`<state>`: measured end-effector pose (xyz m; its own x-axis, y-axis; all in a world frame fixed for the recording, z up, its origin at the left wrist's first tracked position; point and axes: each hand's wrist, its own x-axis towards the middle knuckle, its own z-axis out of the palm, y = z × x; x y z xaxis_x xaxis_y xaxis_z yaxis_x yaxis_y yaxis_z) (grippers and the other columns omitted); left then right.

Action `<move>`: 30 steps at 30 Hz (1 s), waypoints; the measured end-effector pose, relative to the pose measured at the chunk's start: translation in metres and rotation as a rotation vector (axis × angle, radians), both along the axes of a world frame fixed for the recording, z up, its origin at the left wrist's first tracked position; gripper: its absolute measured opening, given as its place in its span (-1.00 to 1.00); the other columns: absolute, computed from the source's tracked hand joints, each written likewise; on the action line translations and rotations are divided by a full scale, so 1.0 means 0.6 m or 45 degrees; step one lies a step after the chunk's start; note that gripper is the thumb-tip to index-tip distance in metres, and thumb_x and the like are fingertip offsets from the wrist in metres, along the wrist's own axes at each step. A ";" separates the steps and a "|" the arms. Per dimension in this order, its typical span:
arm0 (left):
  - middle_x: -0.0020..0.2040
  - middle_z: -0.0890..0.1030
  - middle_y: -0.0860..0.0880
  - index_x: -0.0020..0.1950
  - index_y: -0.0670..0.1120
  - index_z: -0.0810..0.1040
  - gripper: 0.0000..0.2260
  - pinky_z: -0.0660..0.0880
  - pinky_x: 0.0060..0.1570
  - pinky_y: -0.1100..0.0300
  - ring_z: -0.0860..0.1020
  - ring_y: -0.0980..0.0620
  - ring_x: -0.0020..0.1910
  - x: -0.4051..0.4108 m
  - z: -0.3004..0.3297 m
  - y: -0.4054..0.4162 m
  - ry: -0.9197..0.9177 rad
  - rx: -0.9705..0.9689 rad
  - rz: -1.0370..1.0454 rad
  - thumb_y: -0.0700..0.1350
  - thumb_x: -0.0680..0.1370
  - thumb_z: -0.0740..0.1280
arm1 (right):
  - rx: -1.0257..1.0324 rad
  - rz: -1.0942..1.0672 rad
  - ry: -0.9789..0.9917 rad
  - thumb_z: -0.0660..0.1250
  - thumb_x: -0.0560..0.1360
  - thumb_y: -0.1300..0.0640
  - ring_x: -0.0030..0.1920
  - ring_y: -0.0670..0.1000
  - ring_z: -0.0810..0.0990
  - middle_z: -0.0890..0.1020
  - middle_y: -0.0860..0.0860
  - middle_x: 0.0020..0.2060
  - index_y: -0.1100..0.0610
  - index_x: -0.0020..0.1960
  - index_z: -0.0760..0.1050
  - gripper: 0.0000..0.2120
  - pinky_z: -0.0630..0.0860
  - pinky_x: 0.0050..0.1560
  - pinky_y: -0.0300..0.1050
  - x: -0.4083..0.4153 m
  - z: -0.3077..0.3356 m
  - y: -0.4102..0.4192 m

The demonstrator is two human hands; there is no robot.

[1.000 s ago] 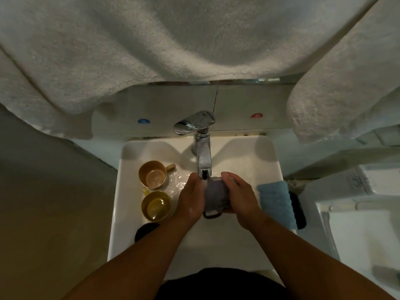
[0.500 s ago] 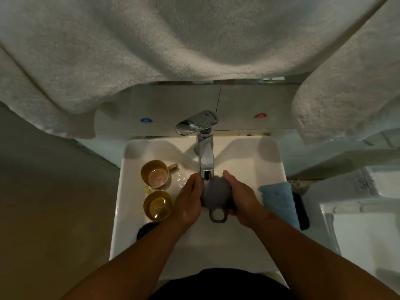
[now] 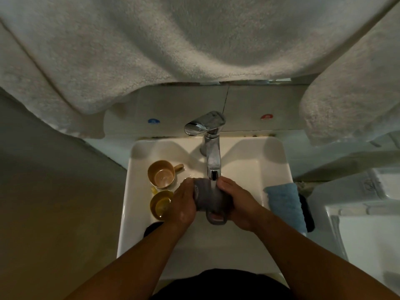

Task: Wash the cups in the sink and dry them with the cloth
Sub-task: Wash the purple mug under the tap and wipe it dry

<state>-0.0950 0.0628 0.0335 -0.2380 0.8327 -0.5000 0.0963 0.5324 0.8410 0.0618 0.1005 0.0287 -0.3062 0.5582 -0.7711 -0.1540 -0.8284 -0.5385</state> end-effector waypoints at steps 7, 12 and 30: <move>0.30 0.47 0.02 0.42 0.23 0.20 -0.49 0.67 -0.03 0.09 0.61 0.12 0.09 -0.015 -0.004 -0.017 -0.054 0.107 -0.245 0.00 0.58 0.39 | 0.277 0.153 -0.472 0.22 0.61 -0.02 -0.01 0.10 0.66 0.66 0.10 0.00 -0.03 -0.01 0.57 -0.83 0.65 0.02 0.11 -0.031 0.013 0.014; -0.04 0.65 -0.14 0.43 0.08 0.21 -0.57 0.53 -0.47 0.22 0.58 0.03 -0.43 -0.022 0.016 -0.012 -0.017 -0.002 -0.091 0.23 0.63 0.17 | 0.400 0.219 -0.114 0.36 0.56 0.02 0.12 0.15 0.66 0.64 0.07 0.13 -0.07 0.25 0.50 -0.74 0.67 0.00 0.17 -0.028 0.024 0.005; 0.25 0.48 0.04 0.38 0.03 0.34 -0.74 0.41 0.01 0.37 0.49 -0.03 0.27 -0.020 0.007 0.005 0.494 0.005 -0.573 0.01 0.69 0.19 | -0.013 -0.046 -0.458 0.20 0.62 -0.19 -0.07 0.14 0.66 0.65 0.11 0.00 0.00 0.02 0.55 -0.70 0.66 -0.19 0.09 -0.040 0.050 -0.013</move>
<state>-0.1070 0.0661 0.0377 -0.0260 0.8959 -0.4435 0.6127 0.3648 0.7011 0.0377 0.0927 0.0590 0.0058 0.5551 -0.8317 0.0144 -0.8317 -0.5550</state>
